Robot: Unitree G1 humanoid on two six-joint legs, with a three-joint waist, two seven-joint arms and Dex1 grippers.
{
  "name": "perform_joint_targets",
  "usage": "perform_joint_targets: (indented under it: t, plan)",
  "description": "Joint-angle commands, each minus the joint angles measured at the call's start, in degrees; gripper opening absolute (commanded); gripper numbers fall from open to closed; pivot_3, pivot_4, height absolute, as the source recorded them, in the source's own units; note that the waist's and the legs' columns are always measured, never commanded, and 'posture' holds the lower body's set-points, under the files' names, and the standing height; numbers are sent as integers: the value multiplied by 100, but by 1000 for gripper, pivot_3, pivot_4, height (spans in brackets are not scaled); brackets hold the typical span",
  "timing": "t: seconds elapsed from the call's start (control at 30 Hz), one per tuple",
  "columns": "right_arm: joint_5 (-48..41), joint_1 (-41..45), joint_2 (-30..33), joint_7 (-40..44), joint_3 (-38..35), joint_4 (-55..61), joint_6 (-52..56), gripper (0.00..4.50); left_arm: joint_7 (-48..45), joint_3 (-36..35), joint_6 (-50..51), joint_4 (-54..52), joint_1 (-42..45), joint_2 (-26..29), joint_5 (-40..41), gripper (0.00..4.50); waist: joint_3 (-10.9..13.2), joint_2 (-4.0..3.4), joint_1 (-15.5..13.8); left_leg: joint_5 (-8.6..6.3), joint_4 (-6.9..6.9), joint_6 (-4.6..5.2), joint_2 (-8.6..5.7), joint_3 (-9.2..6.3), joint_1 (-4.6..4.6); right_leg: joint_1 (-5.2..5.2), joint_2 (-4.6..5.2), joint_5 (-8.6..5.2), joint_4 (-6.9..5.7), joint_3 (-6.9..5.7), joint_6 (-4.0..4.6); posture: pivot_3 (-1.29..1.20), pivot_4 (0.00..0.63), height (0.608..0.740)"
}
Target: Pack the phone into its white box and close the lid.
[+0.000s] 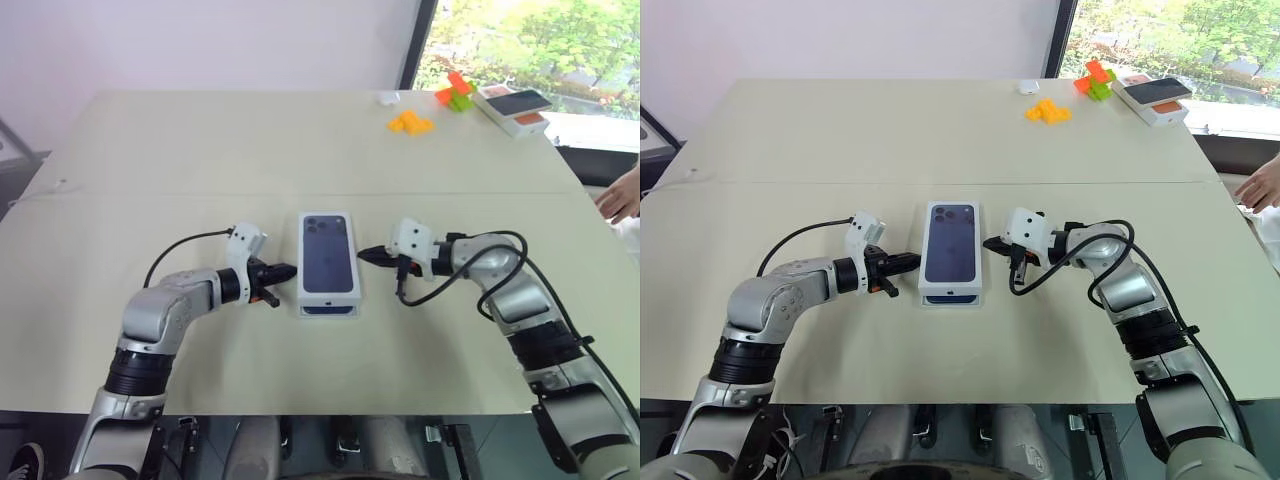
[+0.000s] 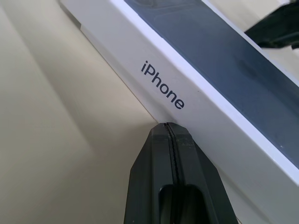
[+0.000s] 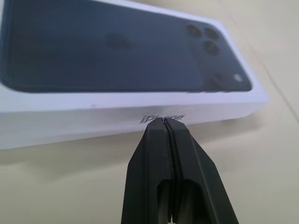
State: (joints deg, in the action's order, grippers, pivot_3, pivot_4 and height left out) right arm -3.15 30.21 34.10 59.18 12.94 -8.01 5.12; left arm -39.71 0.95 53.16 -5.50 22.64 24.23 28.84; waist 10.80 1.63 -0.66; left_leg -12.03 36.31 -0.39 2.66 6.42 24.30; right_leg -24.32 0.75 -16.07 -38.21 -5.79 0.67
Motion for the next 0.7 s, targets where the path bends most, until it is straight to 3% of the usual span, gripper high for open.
perform_joint_targets:
  t: [0.03,0.7]
  plan:
    - [74,75,42,-51,-51,144,-140,20,-29,-75,-115,-279,-52,44,90,0,0,0,1,0,0,0,0,0,0,0,0,0,0,0,0,0,150,737]
    - [16,-114,165,312,-31,669,71,20,42,-110,177,-756,-175,37,277,0,0,0,-1,0,4,0,0,0,0,0,0,3,-3,0,6,0,150,737]
